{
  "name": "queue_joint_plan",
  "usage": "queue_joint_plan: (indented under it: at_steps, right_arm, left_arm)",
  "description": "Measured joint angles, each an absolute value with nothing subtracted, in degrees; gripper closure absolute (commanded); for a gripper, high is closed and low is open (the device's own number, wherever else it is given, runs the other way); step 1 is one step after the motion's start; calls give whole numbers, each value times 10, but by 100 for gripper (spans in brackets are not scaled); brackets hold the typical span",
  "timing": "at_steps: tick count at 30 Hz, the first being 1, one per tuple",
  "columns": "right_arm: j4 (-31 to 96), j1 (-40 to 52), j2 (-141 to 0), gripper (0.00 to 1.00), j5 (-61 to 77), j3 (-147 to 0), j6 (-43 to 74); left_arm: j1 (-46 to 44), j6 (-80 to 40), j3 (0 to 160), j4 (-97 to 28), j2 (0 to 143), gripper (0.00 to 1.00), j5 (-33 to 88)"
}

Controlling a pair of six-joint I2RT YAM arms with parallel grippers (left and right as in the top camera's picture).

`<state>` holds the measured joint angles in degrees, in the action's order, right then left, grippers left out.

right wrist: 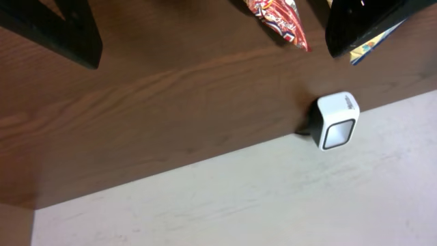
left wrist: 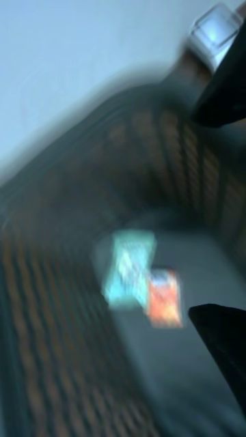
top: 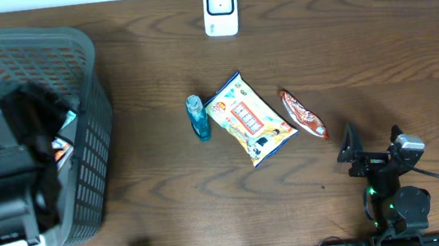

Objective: Scan the item barcode
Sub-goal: 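Move the left gripper into the basket and grasp the orange box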

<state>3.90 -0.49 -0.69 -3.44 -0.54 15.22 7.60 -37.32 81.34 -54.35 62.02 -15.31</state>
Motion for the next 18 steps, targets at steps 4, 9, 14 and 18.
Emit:
queue_joint_plan:
  at_steps: [4,9,14,18]
  right_arm:
    - [39,-5,-7,1,-35,-5,152]
    - [39,-5,-7,1,-34,-5,152]
    - [39,-5,-7,1,-35,-5,152]
    - [39,-5,-7,1,-34,-5,152]
  left_arm:
    - [159,-422,799,-585,651,11,-151]
    - [216,-494,773,-589,725,10,-122]
    - [227,-571,771,-590,810,10,-93]
    - [227,-599,771,-597,878,19,-86]
